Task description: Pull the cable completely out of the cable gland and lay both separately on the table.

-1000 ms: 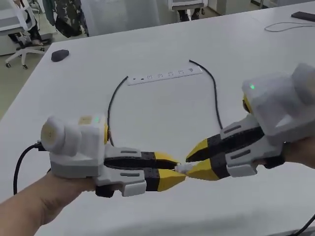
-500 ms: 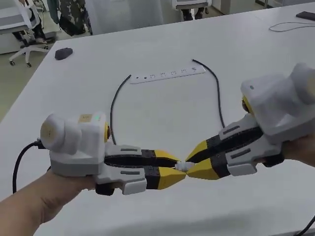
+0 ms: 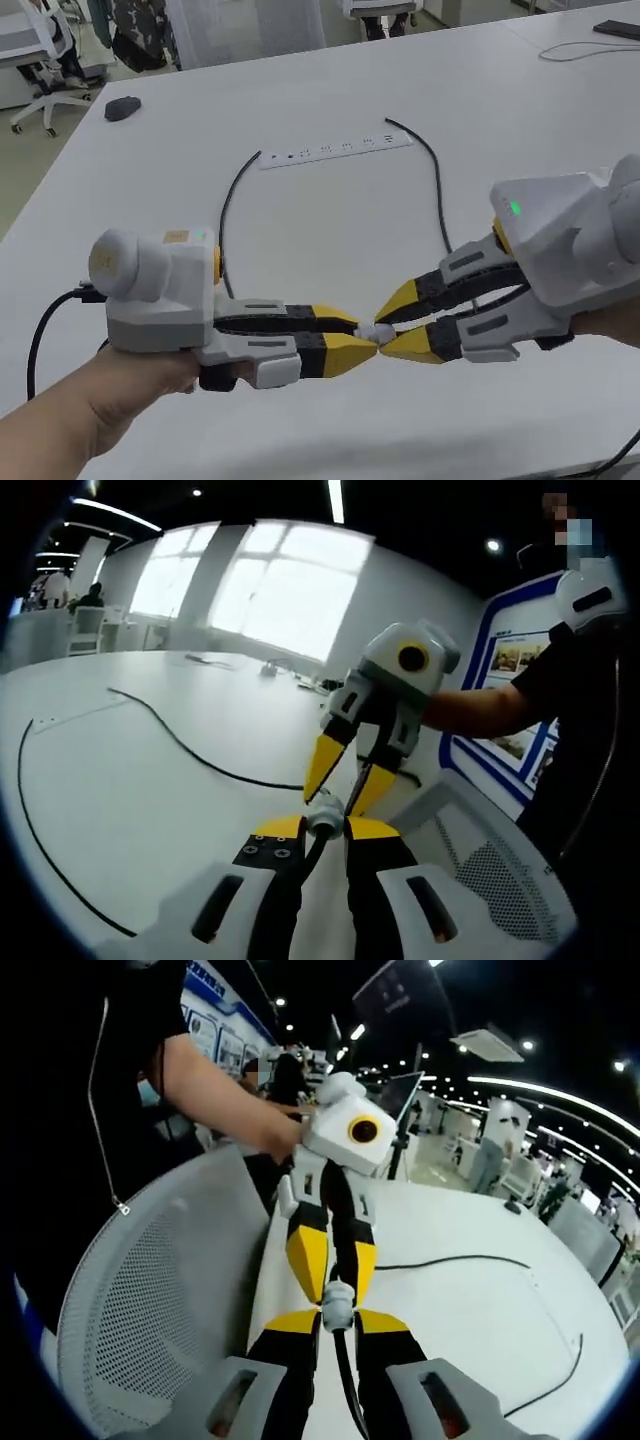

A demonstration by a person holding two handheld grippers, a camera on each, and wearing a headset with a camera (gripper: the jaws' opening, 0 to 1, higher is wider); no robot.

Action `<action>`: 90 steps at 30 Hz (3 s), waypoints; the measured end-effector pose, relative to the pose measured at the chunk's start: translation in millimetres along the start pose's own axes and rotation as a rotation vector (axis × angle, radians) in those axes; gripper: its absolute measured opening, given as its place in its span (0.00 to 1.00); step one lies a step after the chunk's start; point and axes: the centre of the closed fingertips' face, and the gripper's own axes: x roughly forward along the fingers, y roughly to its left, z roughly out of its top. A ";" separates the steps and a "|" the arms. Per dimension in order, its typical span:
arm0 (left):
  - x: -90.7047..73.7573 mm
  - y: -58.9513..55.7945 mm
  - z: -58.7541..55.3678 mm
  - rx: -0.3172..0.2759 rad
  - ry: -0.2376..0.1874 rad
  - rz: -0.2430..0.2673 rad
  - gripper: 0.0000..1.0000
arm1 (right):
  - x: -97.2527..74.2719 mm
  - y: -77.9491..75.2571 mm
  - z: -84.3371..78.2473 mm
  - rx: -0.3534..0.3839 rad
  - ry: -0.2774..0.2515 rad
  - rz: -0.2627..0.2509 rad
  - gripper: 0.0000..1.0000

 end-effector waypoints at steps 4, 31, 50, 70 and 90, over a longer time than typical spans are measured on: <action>-2.3 -3.1 -2.0 -0.003 0.004 0.002 0.15 | -9.5 -4.2 -0.9 0.074 -0.013 0.015 0.16; -13.0 8.8 -11.3 0.036 0.046 0.059 0.15 | -7.4 -6.5 -27.8 0.161 0.102 -0.034 0.00; -29.1 23.1 -9.0 0.004 0.018 0.112 0.15 | -65.4 -50.5 -112.4 0.332 0.294 -0.316 0.00; -37.3 27.4 -10.8 0.008 0.026 0.143 0.15 | -88.6 -62.2 -148.3 0.412 0.319 -0.381 0.00; -41.3 31.3 -15.1 0.005 0.040 0.161 0.15 | -87.6 -59.3 -144.9 0.402 0.345 -0.354 0.02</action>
